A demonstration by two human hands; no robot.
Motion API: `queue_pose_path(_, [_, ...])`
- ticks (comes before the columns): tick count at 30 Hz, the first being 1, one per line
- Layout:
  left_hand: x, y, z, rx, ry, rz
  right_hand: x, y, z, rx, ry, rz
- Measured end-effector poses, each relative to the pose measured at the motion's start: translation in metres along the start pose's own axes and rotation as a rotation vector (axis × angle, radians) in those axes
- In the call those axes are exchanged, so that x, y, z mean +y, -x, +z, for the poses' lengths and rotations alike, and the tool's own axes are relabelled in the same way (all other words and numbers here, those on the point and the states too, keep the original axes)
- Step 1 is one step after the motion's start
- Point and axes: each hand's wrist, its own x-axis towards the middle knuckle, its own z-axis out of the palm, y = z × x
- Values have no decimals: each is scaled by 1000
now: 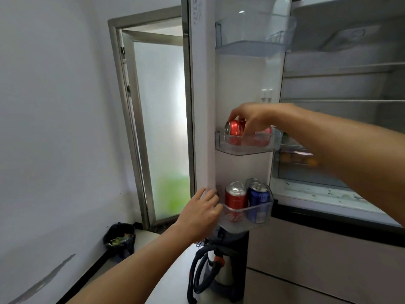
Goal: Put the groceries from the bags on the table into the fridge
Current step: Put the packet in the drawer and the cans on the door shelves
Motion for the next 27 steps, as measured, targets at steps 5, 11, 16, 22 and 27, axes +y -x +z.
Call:
queue_pose_path(5, [-1, 6, -2, -42, -5, -11, -5, -9, 1, -74, 49, 77])
queue_pose_path(11, [5, 20, -17, -54, 38, -28, -7, 13, -6, 142, -376, 42])
queue_pose_path(16, [12, 48, -26, -184, 93, -226, -36, 59, 8, 608, -401, -131])
queue_pose_path(22, [32, 118, -42, -320, 194, -481, -79, 94, 73, 554, -430, -298])
queue_pose_path(27, [61, 229, -69, -527, 184, -653, -140, 113, 171, 274, -419, -372])
